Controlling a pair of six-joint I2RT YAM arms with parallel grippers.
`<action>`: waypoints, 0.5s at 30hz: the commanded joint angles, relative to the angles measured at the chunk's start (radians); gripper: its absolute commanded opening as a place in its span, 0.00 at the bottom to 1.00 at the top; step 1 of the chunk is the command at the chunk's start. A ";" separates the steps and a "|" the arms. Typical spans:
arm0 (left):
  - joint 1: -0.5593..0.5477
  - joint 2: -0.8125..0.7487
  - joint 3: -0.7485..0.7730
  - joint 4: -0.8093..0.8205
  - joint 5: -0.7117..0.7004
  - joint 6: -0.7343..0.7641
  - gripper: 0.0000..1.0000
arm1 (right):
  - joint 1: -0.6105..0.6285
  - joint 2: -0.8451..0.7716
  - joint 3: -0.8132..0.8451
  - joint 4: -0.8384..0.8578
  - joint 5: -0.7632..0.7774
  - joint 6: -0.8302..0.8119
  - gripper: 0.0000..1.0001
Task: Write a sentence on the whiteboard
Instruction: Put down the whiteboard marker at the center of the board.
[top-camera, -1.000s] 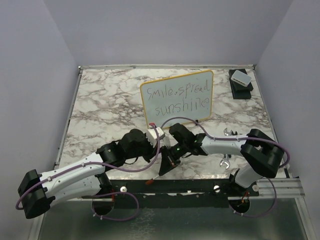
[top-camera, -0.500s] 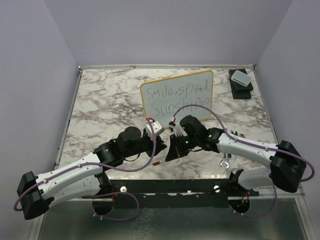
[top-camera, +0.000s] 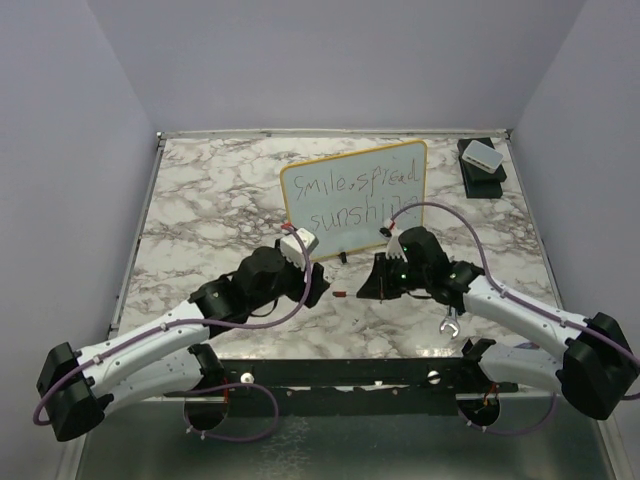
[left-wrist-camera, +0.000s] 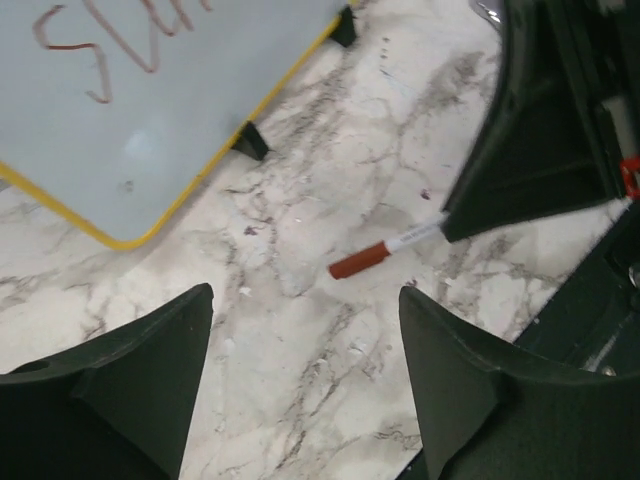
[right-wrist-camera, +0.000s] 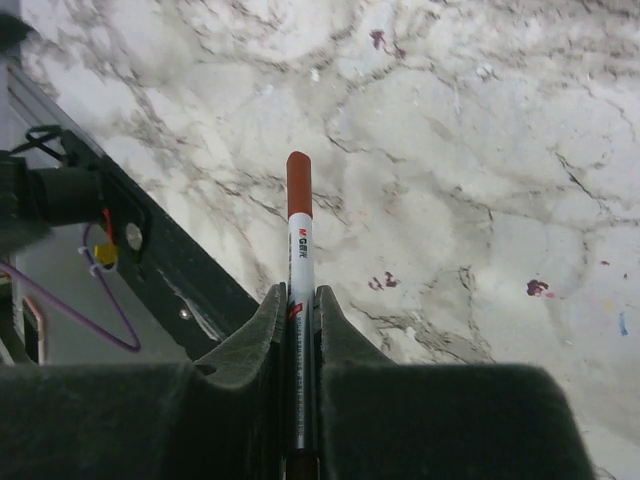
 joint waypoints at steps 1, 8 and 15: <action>0.129 -0.004 0.021 -0.018 -0.080 -0.080 0.77 | -0.002 0.009 -0.106 0.223 -0.043 0.003 0.01; 0.330 -0.025 0.037 -0.015 0.026 -0.068 0.82 | -0.002 0.103 -0.193 0.404 -0.098 0.043 0.12; 0.417 0.002 0.050 -0.022 0.056 -0.062 0.87 | -0.002 0.106 -0.216 0.384 -0.040 0.043 0.46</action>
